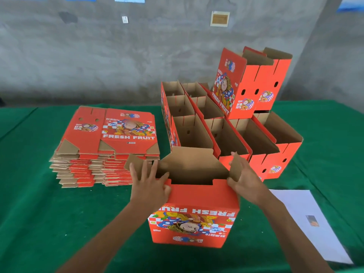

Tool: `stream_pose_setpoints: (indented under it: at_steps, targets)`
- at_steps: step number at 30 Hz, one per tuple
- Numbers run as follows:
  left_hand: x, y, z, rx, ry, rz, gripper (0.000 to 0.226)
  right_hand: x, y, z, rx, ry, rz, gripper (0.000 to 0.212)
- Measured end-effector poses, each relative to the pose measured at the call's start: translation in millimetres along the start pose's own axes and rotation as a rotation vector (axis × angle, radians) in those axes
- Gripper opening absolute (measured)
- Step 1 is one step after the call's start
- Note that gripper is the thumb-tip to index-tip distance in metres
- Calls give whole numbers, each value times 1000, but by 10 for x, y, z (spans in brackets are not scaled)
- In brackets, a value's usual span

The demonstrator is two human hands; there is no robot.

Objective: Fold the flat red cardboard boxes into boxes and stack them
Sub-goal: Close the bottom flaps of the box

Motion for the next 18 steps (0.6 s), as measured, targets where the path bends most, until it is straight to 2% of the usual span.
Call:
stream_pose_setpoints:
  at_steps: [2,5,8,12,16,18]
  targets:
    - [3,-21,-7,22,27,1,63,-13,20,-64,46,100,37,99]
    - [74,-114,11,36,44,55,70,-95,26,-215,150,176,-24,99]
    - [74,-235,5,40,20,58,73,-214,66,-263,247,207,-64,80]
    - [44,-299,-3,77,7,96,72,-268,14,-166,212,139,-29,55]
    - [178,-222,-52,127,105,259,87,-302,-69,-147,214,103,14,33]
    - [290,-131,-45,152,239,415,104,-304,-105,-110,165,69,-41,45]
Point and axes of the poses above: each hand's wrist, its own y-axis away from the middle knuckle, its own x-axis out of the back of the hand, z = x × y, the point moved 7 cm from there along -y, towards the middle knuckle, and after that the axes turned 4 degrees about -y, right-handed, at the moved point
